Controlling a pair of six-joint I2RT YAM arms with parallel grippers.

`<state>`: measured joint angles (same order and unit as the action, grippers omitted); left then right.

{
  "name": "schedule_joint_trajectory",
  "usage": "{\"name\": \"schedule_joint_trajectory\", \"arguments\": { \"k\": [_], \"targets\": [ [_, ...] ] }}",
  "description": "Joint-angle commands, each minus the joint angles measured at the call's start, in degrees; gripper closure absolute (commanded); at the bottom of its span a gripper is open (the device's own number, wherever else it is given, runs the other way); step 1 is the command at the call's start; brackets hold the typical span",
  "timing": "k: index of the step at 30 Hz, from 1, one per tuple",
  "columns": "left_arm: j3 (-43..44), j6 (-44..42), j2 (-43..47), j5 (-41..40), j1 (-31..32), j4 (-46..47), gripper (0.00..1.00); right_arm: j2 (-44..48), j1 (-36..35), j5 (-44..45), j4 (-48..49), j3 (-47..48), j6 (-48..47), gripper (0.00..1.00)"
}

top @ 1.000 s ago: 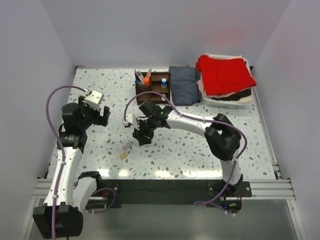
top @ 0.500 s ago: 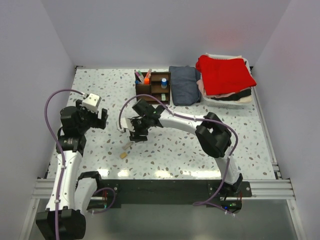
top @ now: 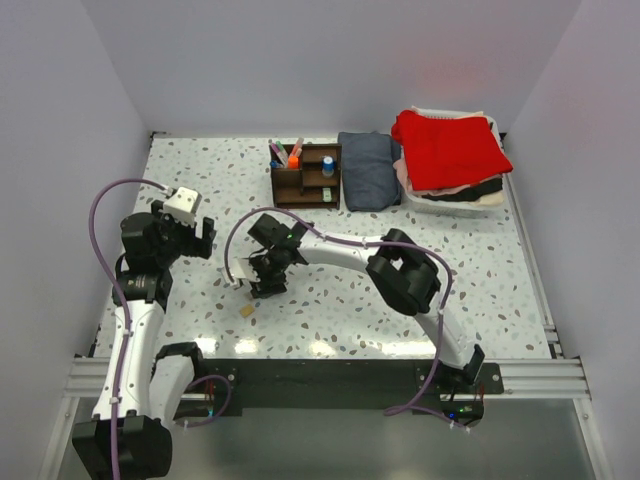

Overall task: Sort the stationery into containers
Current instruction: Pick up the stationery from the center of the board.

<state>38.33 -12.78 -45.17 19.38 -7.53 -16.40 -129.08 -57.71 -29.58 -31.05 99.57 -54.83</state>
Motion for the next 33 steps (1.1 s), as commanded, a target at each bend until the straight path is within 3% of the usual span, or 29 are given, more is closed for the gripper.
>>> {"name": "schedule_joint_trajectory", "arguments": {
  "k": [1, 8, 15, 21, 24, 25, 29, 33],
  "targets": [
    [0.0, 0.8, -0.1, -0.2, -0.7, 2.0, 0.16, -0.2, 0.1, -0.4, -1.9, 2.9, -2.6, 0.42],
    [-0.3, 0.8, -0.4, 0.1, -1.0, 2.3, 0.16, -2.9, 0.1, -0.7, -6.0, 6.1, -3.4, 0.54],
    [-0.6, 1.4, -0.7, 0.7, -1.0, 3.0, 0.15, -5.0, 0.1, -0.7, -9.7, 8.2, -3.4, 0.53],
    [-0.6, 1.4, -1.4, 1.4, -1.0, 3.5, 0.16, -8.6, 0.1, -1.2, -18.4, 13.6, -3.4, 0.66],
    [-0.6, 2.0, -1.7, 1.4, -1.0, 4.1, 0.15, -8.6, 0.1, -1.4, -20.4, 13.2, -3.1, 0.81],
    [-0.4, 2.1, -1.8, 1.5, -1.0, 4.1, 0.15, -7.7, 0.1, -1.2, -20.5, 12.8, -2.0, 0.87],
    [0.5, 2.2, -2.2, 0.2, -1.0, 5.4, 0.16, -1.3, 1.1, -0.2, -17.8, 7.0, 4.4, 0.97],
    [1.7, 3.5, -4.4, -3.5, -1.0, 8.6, 0.15, 7.1, 3.7, 2.7, -10.7, 0.0, 20.2, 1.00]
  ]
}}
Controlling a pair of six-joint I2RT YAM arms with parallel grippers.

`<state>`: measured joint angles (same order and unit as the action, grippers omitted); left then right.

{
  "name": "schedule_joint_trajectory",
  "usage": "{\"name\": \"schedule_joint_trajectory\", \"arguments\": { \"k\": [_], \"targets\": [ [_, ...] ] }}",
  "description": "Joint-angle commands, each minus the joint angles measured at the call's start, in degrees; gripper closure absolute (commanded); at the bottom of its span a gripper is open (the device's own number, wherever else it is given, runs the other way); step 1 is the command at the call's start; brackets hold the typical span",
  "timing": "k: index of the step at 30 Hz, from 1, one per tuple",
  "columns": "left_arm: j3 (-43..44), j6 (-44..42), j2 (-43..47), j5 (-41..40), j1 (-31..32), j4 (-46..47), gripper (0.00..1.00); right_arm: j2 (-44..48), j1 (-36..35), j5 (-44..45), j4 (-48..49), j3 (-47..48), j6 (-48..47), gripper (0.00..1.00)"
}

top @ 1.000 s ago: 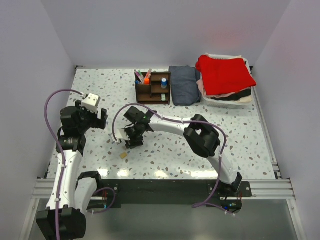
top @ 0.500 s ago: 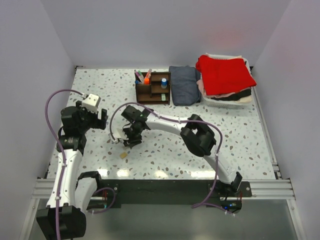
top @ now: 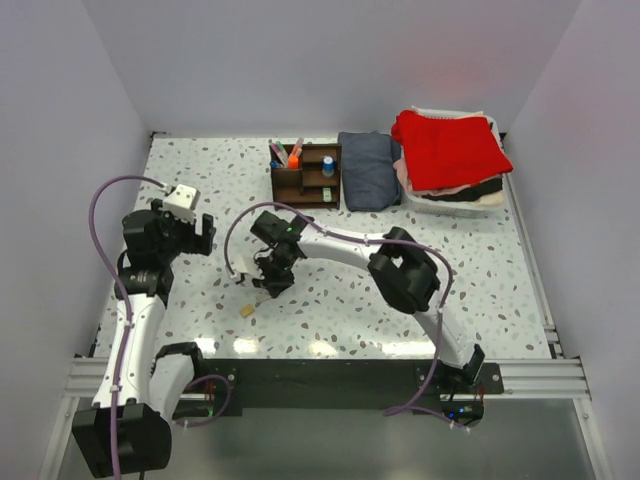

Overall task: Sort the stationery into containers
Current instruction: Pick up the stationery from the center of the board, then place the stationery in the storage box.

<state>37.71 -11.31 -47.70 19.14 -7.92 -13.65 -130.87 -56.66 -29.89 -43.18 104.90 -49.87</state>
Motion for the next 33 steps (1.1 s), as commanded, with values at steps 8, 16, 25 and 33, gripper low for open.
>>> {"name": "schedule_joint_trajectory", "arguments": {
  "k": [8, 16, 25, 33],
  "targets": [
    [5.1, 3.9, -8.0, -0.6, -0.6, 11.4, 0.15, 22.6, 8.6, 10.3, 9.1, -16.5, 38.6, 1.00],
    [7.1, 5.4, -12.1, -0.1, -0.5, 12.8, 0.16, 25.6, 18.1, 22.1, 13.4, -20.2, 63.1, 1.00],
    [7.5, 6.0, -14.3, 0.1, -0.5, 12.8, 0.16, 18.9, 21.2, 31.3, 13.8, -11.9, 74.6, 1.00],
    [7.1, 5.6, -15.3, 0.0, -0.6, 12.8, 0.16, 13.0, 21.3, 35.2, 13.8, -5.1, 79.3, 1.00]
  ]
}}
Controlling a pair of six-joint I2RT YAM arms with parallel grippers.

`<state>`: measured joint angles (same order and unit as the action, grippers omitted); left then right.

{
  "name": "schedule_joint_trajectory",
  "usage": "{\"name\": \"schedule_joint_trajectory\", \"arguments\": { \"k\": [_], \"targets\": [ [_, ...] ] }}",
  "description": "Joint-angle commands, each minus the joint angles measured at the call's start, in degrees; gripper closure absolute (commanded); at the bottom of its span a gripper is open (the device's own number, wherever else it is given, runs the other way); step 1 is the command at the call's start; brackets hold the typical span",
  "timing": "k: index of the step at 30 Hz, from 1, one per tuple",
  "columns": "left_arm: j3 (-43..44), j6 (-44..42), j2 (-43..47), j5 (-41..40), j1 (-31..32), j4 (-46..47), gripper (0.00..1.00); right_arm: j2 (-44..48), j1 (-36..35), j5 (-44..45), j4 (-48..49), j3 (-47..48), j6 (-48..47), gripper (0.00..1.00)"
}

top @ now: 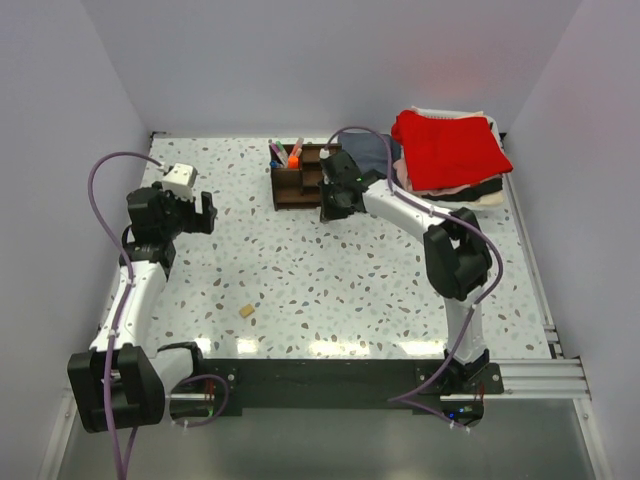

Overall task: Sort the stationery into containers
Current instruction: Place the stationery in the storage box.

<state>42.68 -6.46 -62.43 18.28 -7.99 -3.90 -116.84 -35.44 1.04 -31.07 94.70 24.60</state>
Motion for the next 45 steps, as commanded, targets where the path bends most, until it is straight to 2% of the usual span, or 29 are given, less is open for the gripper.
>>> {"name": "schedule_joint_trajectory", "arguments": {
  "k": [1, 12, 30, 45],
  "targets": [
    [2.1, 0.7, -0.7, 1.0, -0.5, 3.0, 0.16, -1.5, 0.1, 5.1, 1.5, 5.8, 5.4, 1.00],
    [1.4, 0.3, -1.2, 1.1, -0.5, 3.0, 0.16, -7.1, 0.0, 11.3, 0.0, 13.8, 8.7, 1.00],
    [1.2, 0.1, -2.3, 2.4, -0.5, 4.9, 0.16, -12.1, -0.2, 15.4, 1.4, 19.1, 9.8, 1.00],
    [1.3, 0.7, -3.0, 3.7, -0.5, 5.4, 0.16, -14.2, -0.9, 18.3, 2.3, 19.9, 9.3, 1.00]
  ]
}}
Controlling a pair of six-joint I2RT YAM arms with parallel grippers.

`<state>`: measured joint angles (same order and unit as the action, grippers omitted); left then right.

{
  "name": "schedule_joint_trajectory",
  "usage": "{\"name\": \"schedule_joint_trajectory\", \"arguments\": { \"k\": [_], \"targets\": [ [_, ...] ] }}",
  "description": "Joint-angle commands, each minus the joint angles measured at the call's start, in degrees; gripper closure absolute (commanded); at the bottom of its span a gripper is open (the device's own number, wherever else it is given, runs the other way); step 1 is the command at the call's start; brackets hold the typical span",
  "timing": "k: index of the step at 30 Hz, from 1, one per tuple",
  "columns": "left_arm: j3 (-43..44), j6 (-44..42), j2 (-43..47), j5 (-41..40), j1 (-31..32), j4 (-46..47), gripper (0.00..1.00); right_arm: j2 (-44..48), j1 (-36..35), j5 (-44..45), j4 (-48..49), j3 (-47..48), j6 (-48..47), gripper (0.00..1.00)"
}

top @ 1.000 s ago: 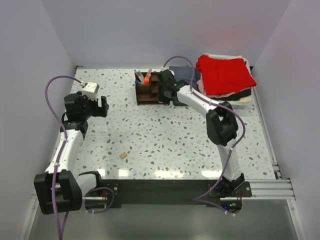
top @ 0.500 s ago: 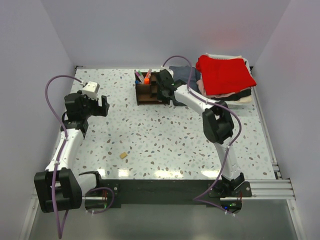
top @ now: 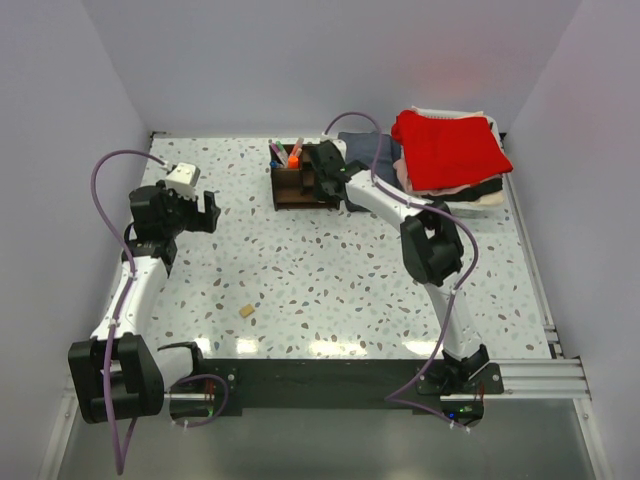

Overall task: Sort the stationery into containers
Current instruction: Place the stationery in the storage box.

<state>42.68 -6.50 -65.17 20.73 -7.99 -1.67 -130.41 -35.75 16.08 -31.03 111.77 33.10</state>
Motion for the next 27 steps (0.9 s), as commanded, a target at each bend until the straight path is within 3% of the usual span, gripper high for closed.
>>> {"name": "schedule_joint_trajectory", "arguments": {
  "k": [1, 13, 20, 27],
  "targets": [
    [1.2, 0.7, -0.4, 1.2, -0.5, 3.2, 0.16, -0.7, -0.7, 3.3, 2.5, 3.0, 0.8, 1.00],
    [1.0, 0.8, -0.4, 1.6, -0.5, 3.1, 0.16, -2.9, -1.0, 4.8, 3.8, 5.6, -1.0, 1.00],
    [0.9, 0.9, -0.3, 1.9, -0.5, 3.2, 0.16, -2.7, -1.2, 6.3, 4.5, 5.0, -2.4, 0.77],
    [0.6, 1.4, 0.1, 2.2, -0.4, 3.9, 0.16, -1.3, -1.5, 7.3, 4.3, 4.3, -2.6, 0.73]
  ]
}}
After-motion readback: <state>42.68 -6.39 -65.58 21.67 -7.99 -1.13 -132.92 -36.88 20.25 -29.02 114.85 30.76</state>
